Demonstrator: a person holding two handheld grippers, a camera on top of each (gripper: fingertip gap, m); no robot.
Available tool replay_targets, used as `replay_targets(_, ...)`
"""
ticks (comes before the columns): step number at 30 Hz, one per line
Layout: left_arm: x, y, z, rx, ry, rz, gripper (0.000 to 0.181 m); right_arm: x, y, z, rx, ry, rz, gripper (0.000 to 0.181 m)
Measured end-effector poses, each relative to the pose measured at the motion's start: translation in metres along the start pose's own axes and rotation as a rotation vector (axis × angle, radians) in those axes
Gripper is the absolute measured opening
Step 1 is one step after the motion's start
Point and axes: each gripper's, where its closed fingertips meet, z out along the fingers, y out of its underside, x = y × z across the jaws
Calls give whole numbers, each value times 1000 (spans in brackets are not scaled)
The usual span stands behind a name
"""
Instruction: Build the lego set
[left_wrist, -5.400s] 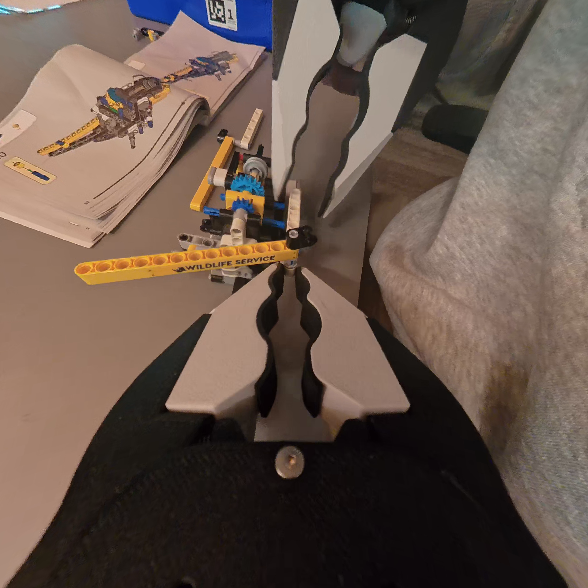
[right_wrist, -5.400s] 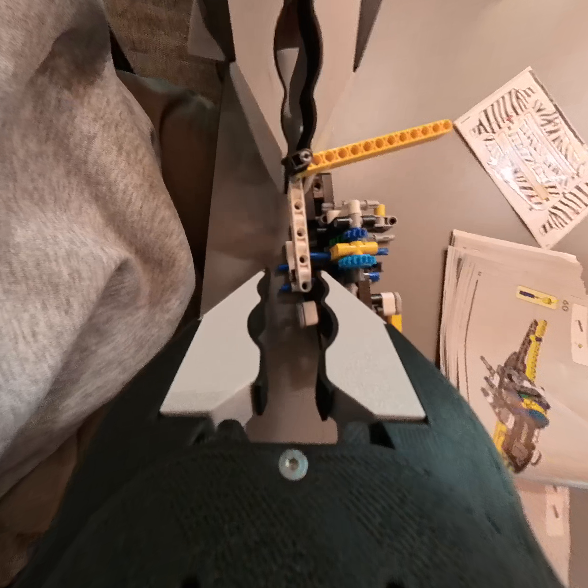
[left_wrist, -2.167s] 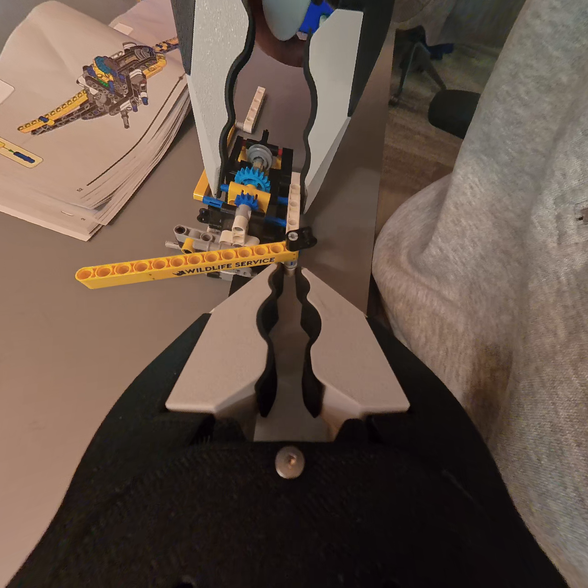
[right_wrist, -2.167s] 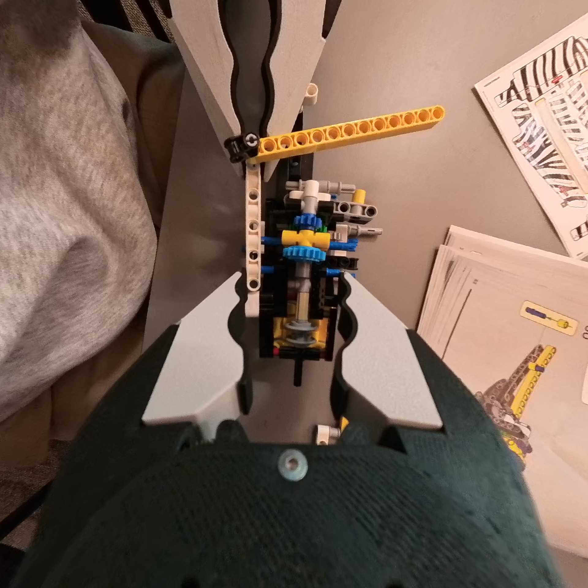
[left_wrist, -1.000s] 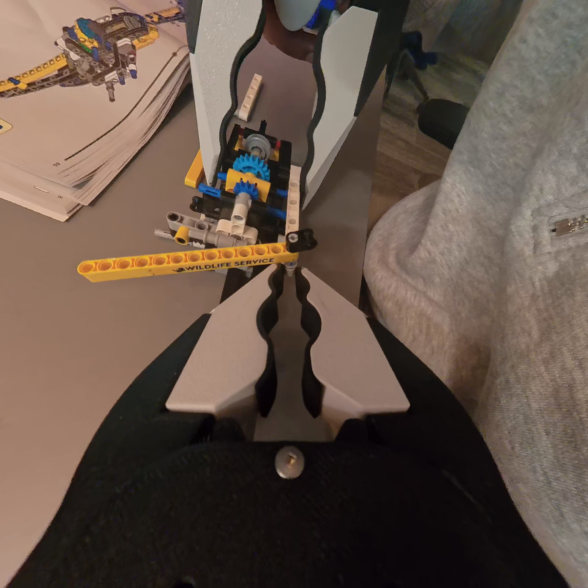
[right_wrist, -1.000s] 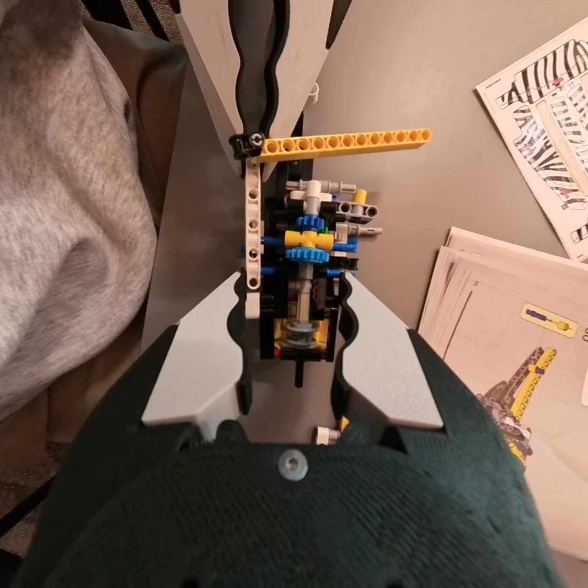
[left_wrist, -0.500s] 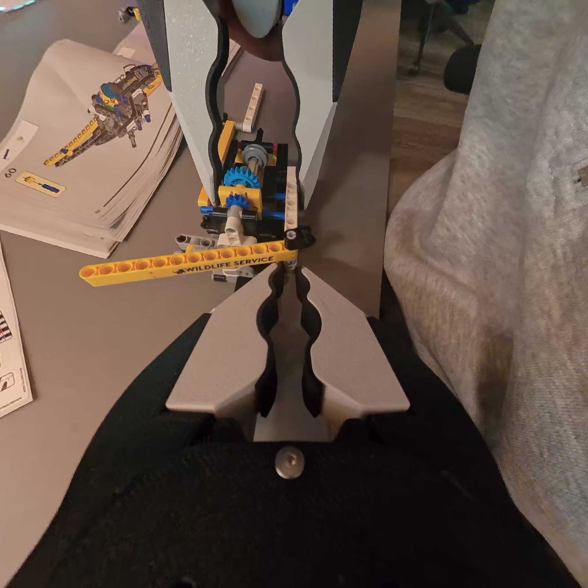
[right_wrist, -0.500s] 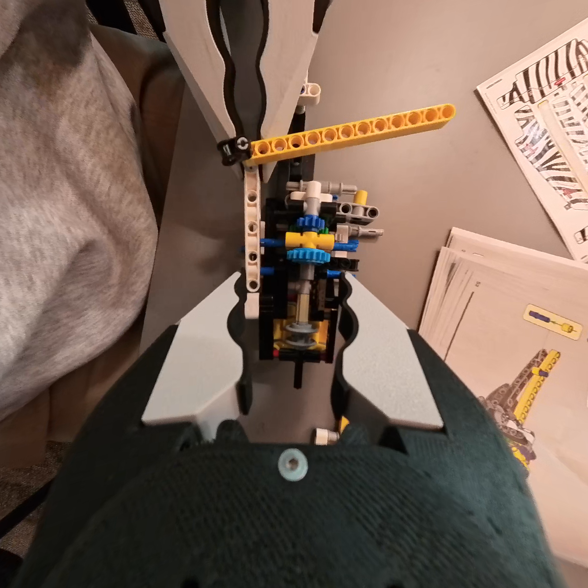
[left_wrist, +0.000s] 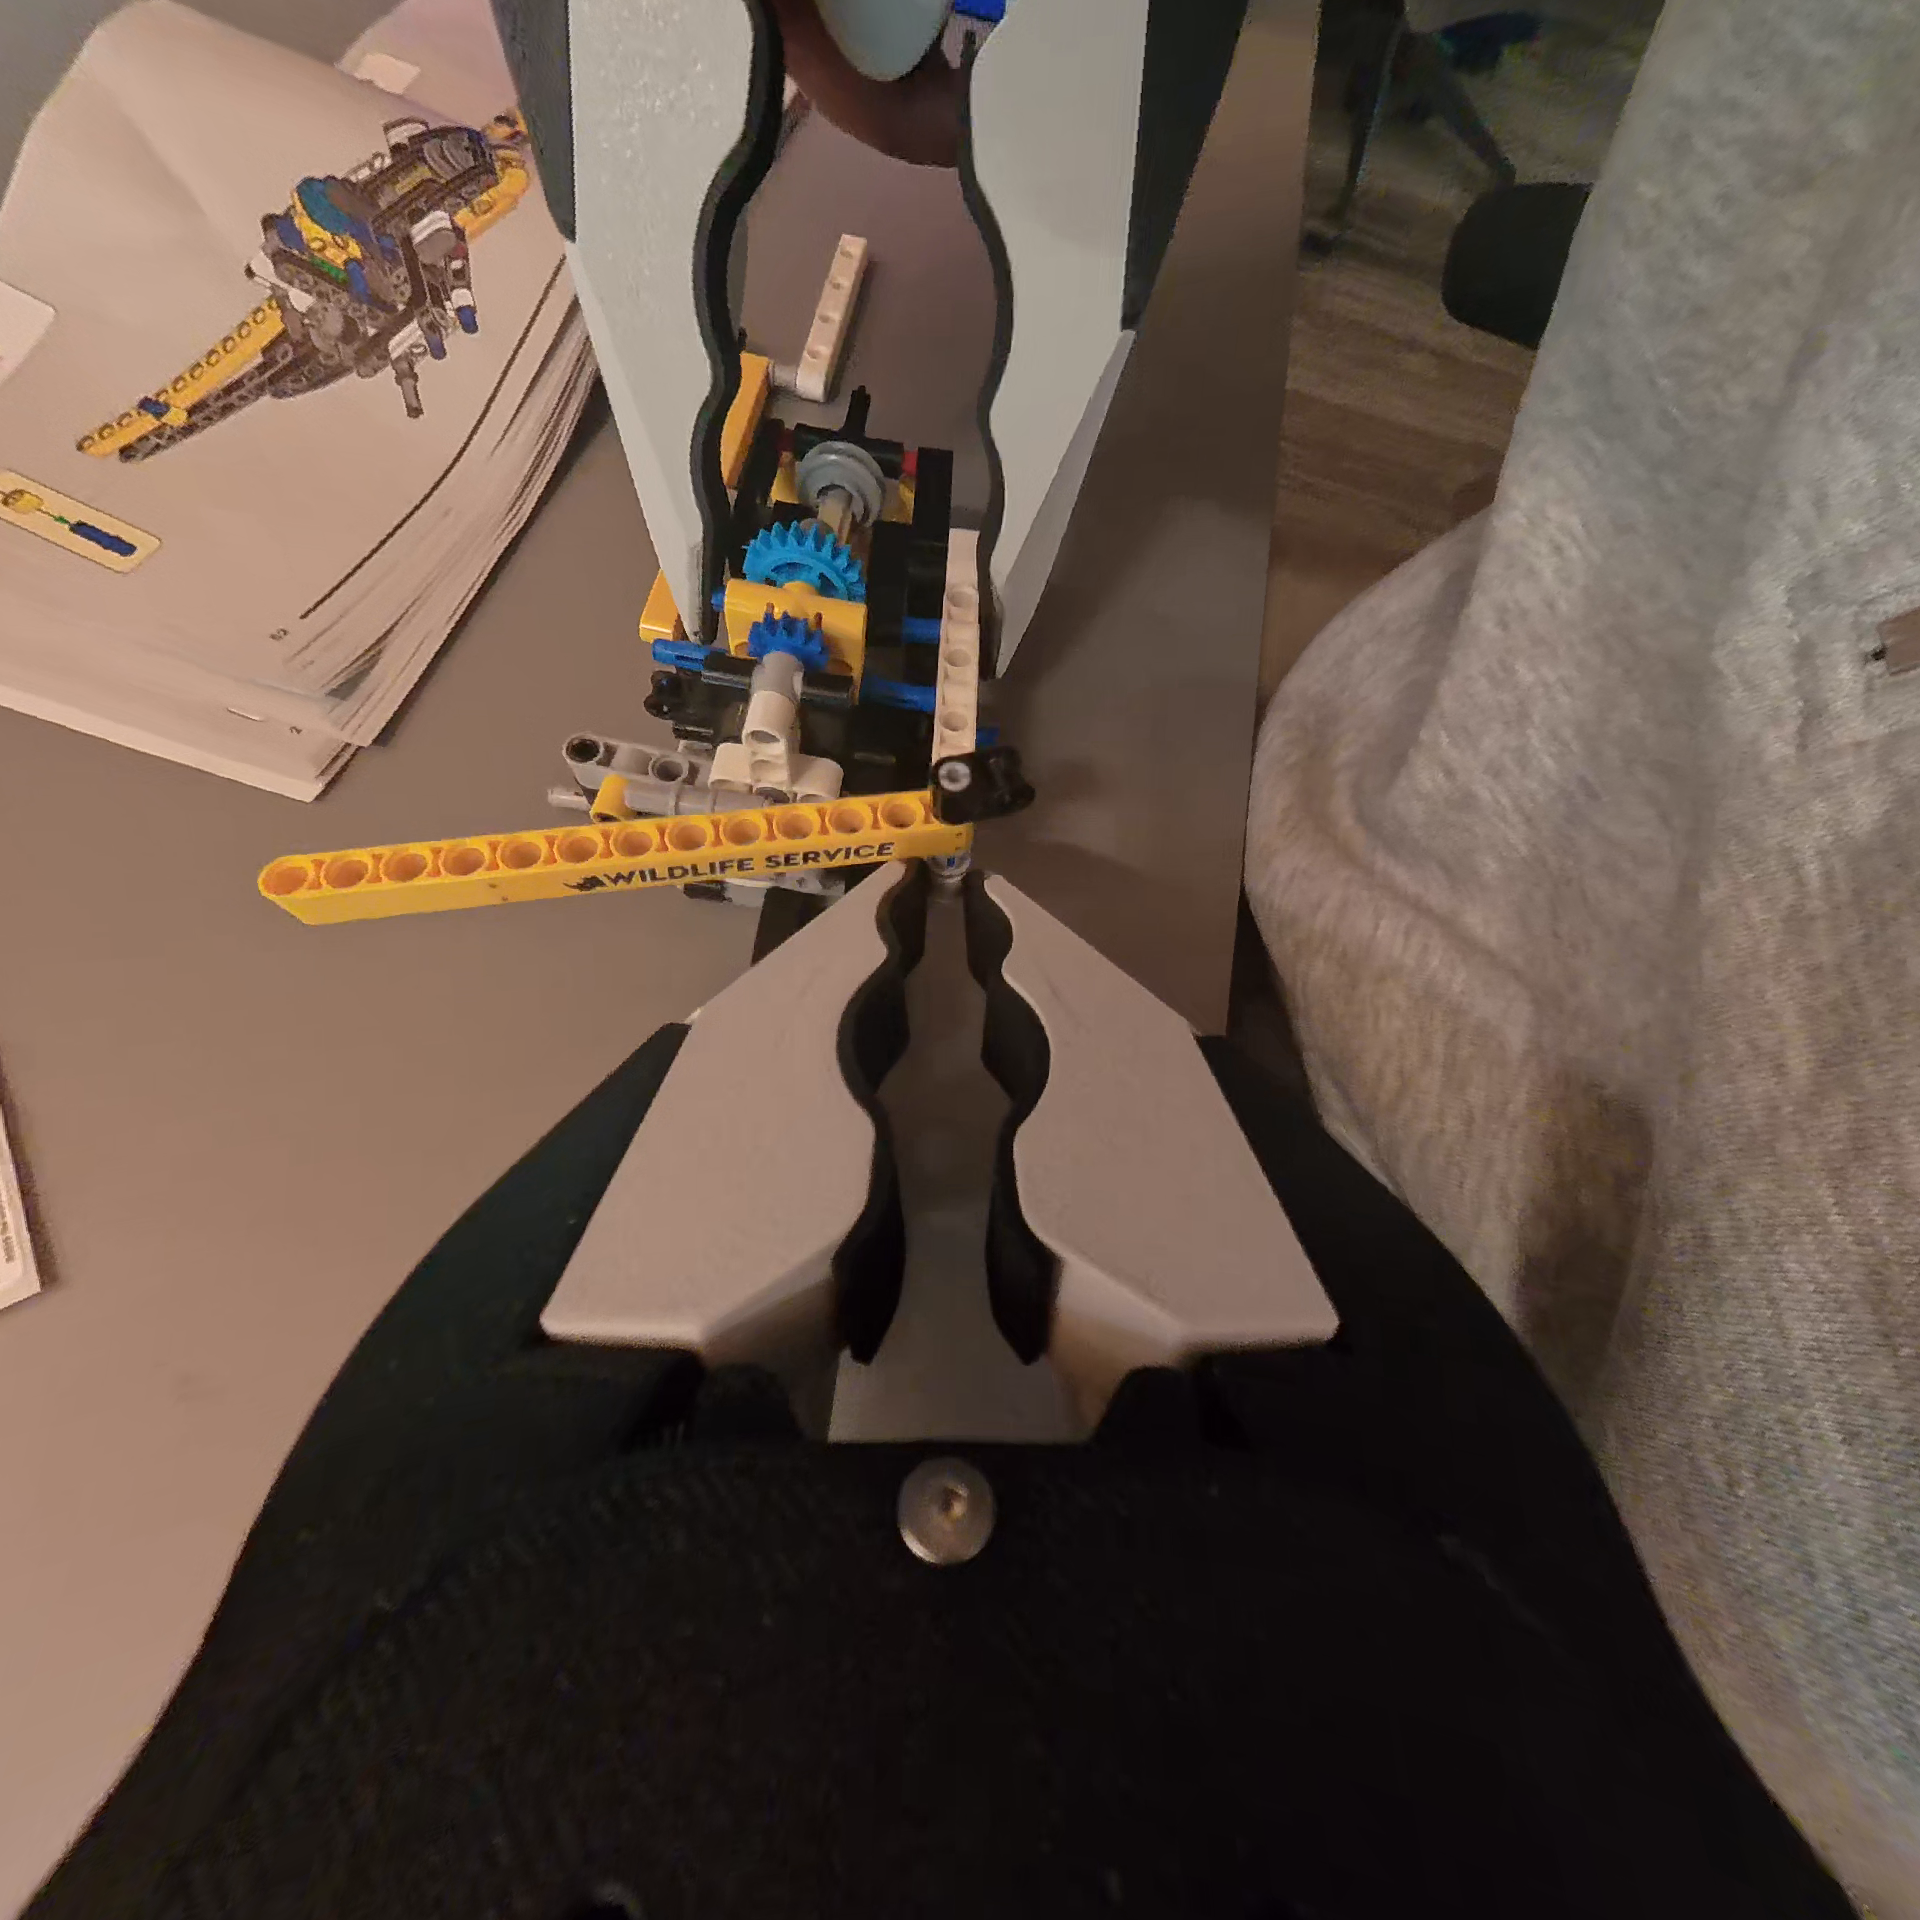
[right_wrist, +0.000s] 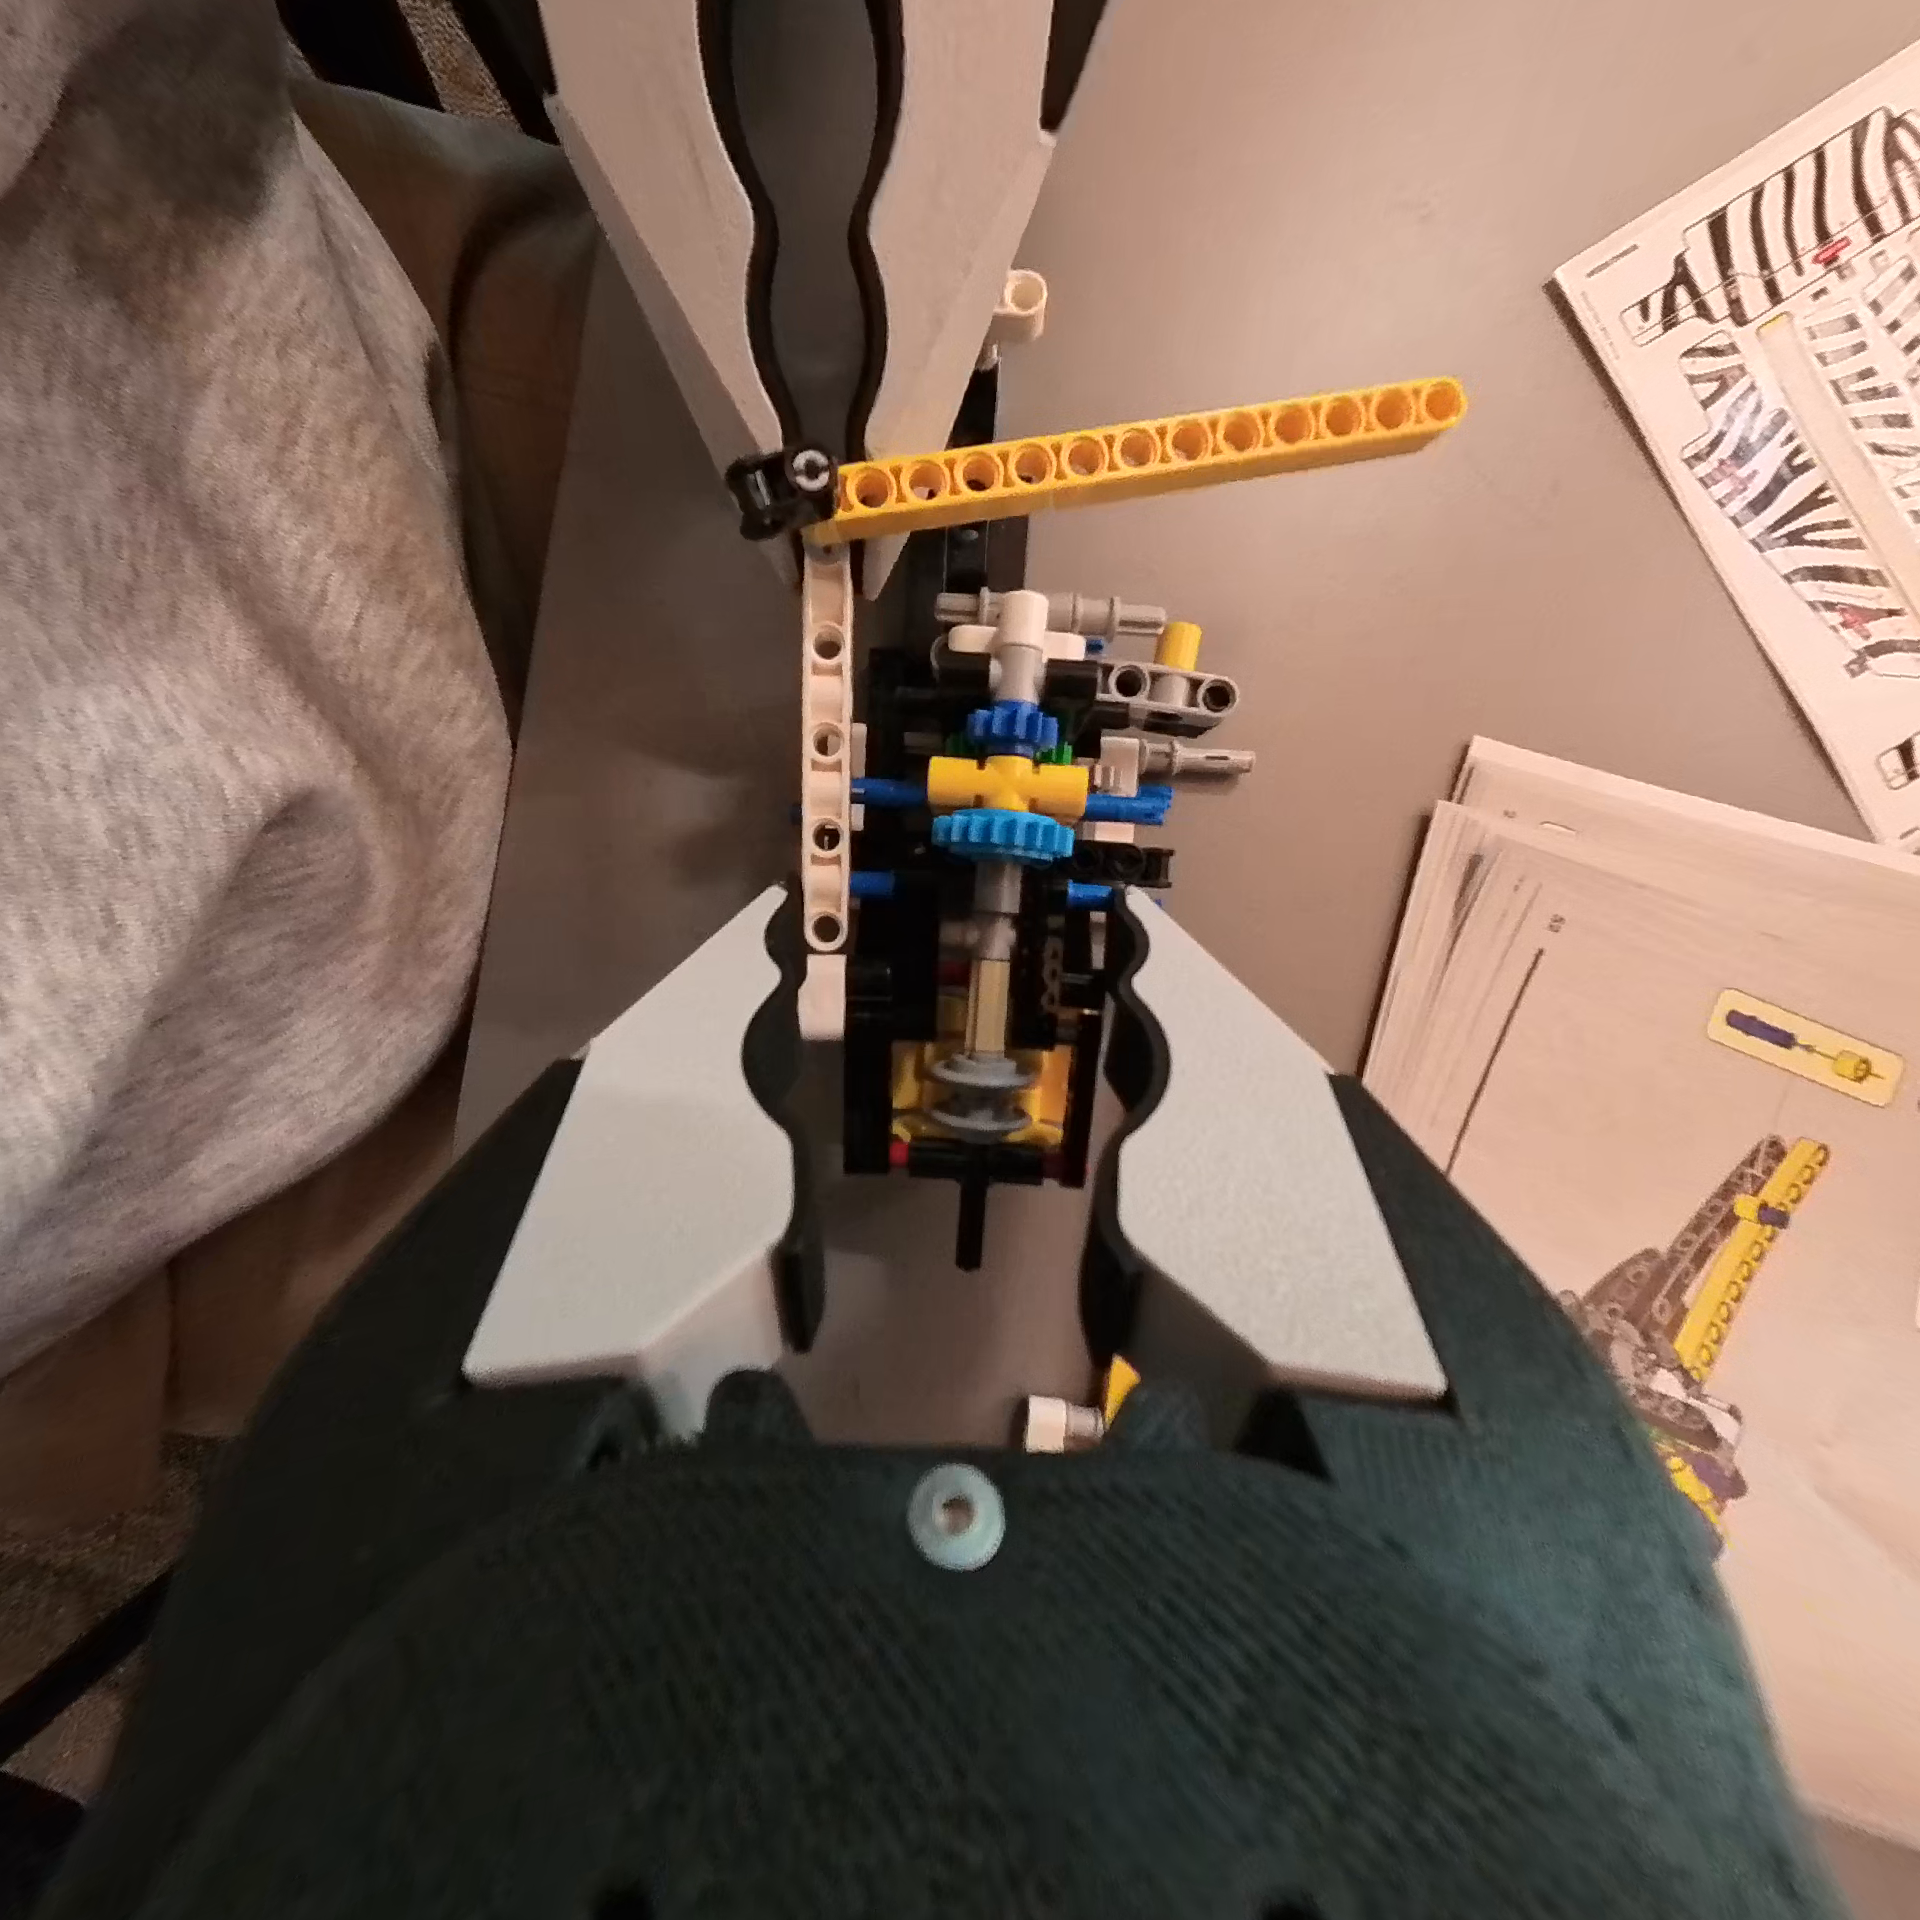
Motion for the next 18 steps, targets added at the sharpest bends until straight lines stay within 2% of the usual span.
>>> replay_targets(18,0,0,2,28,11,-20,7,-1,3,-2,0,-39,21,55)
